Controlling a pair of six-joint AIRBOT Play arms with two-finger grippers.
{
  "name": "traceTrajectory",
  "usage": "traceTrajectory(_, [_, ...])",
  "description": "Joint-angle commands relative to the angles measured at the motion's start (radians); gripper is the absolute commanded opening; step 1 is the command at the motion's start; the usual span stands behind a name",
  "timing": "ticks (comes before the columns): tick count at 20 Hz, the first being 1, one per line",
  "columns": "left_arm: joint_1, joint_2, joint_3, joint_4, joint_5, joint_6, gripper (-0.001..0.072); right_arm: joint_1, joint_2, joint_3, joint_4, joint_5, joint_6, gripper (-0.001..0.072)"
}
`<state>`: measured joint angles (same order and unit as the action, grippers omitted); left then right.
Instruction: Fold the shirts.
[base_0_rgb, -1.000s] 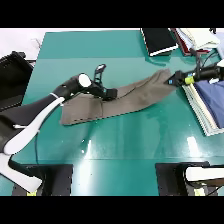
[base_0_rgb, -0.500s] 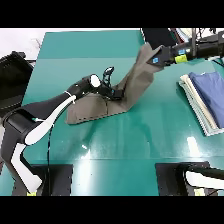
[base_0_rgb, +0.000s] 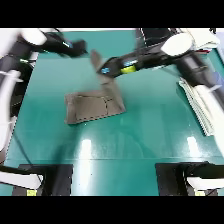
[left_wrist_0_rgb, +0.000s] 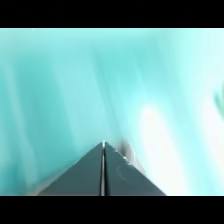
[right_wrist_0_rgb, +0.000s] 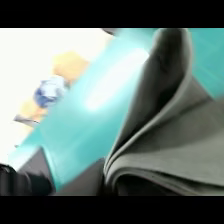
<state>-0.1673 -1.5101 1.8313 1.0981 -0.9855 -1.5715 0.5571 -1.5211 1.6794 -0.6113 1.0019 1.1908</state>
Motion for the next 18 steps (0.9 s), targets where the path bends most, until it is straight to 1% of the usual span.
traceTrajectory(1, [0.131, 0.173, 0.034, 0.119, -0.024, 0.001, 0.0024, 0.190, -0.177, 0.135, 0.059, -0.161, -0.098, 0.0391])
traceTrajectory(2, [0.149, 0.201, 0.034, 0.141, -0.035, 0.001, 0.0024, 0.205, -0.209, 0.179, 0.045, -0.153, -0.098, 0.0390])
traceTrajectory(3, [0.163, 0.222, 0.034, 0.156, -0.054, 0.001, 0.0024, 0.204, -0.220, 0.204, -0.001, -0.132, -0.082, 0.0387])
traceTrajectory(5, [0.167, 0.233, 0.034, 0.159, -0.093, 0.010, 0.0024, 0.156, -0.201, 0.193, -0.133, -0.064, -0.022, 0.0385])
traceTrajectory(7, [0.167, 0.229, 0.031, 0.154, -0.129, 0.010, 0.0024, 0.076, -0.148, 0.101, -0.245, -0.024, 0.032, 0.0386])
traceTrajectory(9, [0.167, 0.220, 0.031, 0.147, -0.135, 0.010, 0.0023, -0.037, -0.086, -0.039, -0.286, -0.004, 0.066, 0.0386])
traceTrajectory(12, [0.150, 0.219, 0.030, 0.146, -0.140, 0.025, 0.0024, -0.233, -0.049, -0.232, -0.277, 0.064, 0.103, 0.0393])
traceTrajectory(14, [0.120, 0.217, 0.030, 0.148, -0.135, 0.036, 0.0023, -0.331, -0.066, -0.321, -0.251, 0.091, 0.127, 0.0611])
traceTrajectory(16, [0.080, 0.217, 0.030, 0.148, -0.126, 0.055, 0.0024, -0.390, -0.112, -0.377, -0.166, 0.094, 0.127, 0.0610])
traceTrajectory(18, [0.048, 0.217, 0.030, 0.148, -0.124, 0.062, 0.0024, -0.396, -0.171, -0.399, -0.068, 0.083, 0.126, 0.0596])
